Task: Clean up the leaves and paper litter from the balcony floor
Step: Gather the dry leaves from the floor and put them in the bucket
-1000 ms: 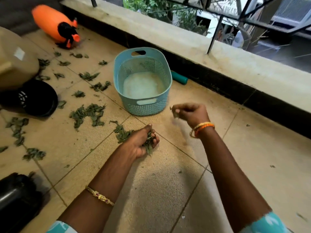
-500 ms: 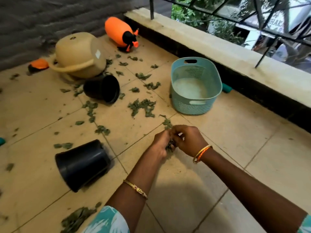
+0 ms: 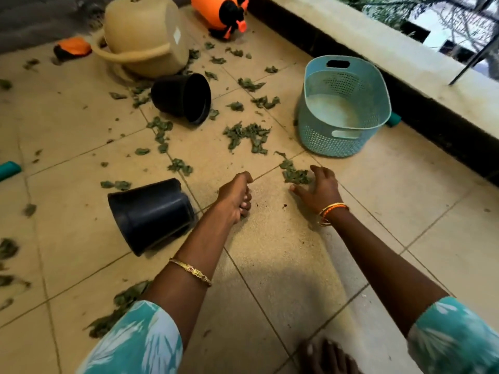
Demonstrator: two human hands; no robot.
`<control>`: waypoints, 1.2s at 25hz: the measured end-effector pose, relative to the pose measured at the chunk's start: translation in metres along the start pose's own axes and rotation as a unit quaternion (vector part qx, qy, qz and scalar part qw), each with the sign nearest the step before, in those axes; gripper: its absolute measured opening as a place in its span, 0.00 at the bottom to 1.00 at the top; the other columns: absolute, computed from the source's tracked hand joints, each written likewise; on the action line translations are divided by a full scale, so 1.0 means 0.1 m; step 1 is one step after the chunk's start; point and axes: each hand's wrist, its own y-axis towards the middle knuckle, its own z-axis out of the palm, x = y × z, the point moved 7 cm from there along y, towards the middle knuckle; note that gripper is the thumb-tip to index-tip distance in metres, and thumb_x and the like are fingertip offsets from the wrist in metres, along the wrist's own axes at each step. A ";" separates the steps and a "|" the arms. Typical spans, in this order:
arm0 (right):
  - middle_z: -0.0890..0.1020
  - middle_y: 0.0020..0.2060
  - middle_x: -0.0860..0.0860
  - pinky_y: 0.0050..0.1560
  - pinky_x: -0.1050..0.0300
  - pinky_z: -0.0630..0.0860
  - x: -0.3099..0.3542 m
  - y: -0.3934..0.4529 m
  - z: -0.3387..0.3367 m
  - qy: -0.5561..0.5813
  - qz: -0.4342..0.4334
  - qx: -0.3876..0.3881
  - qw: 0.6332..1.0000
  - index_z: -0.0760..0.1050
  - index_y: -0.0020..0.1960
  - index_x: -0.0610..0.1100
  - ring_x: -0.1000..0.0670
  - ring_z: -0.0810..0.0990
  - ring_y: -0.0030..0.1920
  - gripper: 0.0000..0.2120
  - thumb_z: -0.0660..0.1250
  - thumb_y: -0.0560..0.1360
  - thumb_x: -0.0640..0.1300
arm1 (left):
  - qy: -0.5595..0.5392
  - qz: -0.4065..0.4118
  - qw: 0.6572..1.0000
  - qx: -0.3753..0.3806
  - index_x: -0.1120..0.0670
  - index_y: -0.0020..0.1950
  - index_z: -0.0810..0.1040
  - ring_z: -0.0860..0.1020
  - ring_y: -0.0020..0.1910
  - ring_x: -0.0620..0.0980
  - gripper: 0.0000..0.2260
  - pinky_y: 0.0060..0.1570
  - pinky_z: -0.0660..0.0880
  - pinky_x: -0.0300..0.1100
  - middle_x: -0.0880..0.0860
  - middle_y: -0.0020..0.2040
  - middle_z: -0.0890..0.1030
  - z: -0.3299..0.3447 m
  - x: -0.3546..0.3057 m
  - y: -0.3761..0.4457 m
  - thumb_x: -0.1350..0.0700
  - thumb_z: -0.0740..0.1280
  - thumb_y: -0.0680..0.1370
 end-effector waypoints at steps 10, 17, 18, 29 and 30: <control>0.79 0.52 0.40 0.49 0.53 0.73 0.46 -0.12 0.30 -0.140 -0.193 -0.083 0.967 0.78 0.55 0.36 0.40 0.74 0.55 0.11 0.60 0.76 0.33 | -0.040 -0.021 0.999 0.006 0.54 0.34 0.68 0.71 0.20 0.44 0.12 0.16 0.61 0.30 0.48 0.20 0.68 -0.18 0.13 0.12 0.58 0.62 0.78; 0.84 0.43 0.46 0.48 0.61 0.79 0.39 -0.26 -0.28 0.168 -0.106 0.117 0.973 0.81 0.50 0.40 0.56 0.81 0.39 0.09 0.68 0.72 0.31 | -0.167 -0.013 0.983 0.080 0.62 0.46 0.70 0.83 0.33 0.56 0.10 0.27 0.80 0.41 0.64 0.50 0.81 0.07 0.20 0.17 0.57 0.58 0.83; 0.83 0.41 0.47 0.46 0.62 0.80 0.43 -0.33 -0.29 0.198 -0.106 0.179 0.958 0.80 0.50 0.39 0.58 0.81 0.38 0.09 0.68 0.72 0.31 | -0.157 -0.004 0.984 0.081 0.62 0.47 0.71 0.83 0.36 0.56 0.09 0.31 0.81 0.43 0.65 0.54 0.80 0.10 0.21 0.20 0.57 0.58 0.83; 0.81 0.34 0.49 0.40 0.60 0.79 0.74 -0.36 -0.07 0.120 -0.119 0.053 0.984 0.78 0.39 0.46 0.52 0.81 0.37 0.09 0.71 0.68 0.33 | -0.104 0.009 0.984 0.143 0.59 0.56 0.76 0.78 0.23 0.49 0.12 0.17 0.69 0.34 0.55 0.33 0.80 0.50 0.21 0.07 0.55 0.56 0.84; 0.82 0.35 0.50 0.39 0.63 0.77 0.79 -0.37 -0.04 0.116 -0.134 0.058 0.983 0.78 0.40 0.46 0.53 0.81 0.38 0.08 0.70 0.69 0.34 | -0.095 0.012 0.987 0.131 0.58 0.53 0.76 0.75 0.20 0.47 0.11 0.16 0.65 0.32 0.53 0.29 0.78 0.45 0.20 0.08 0.56 0.56 0.83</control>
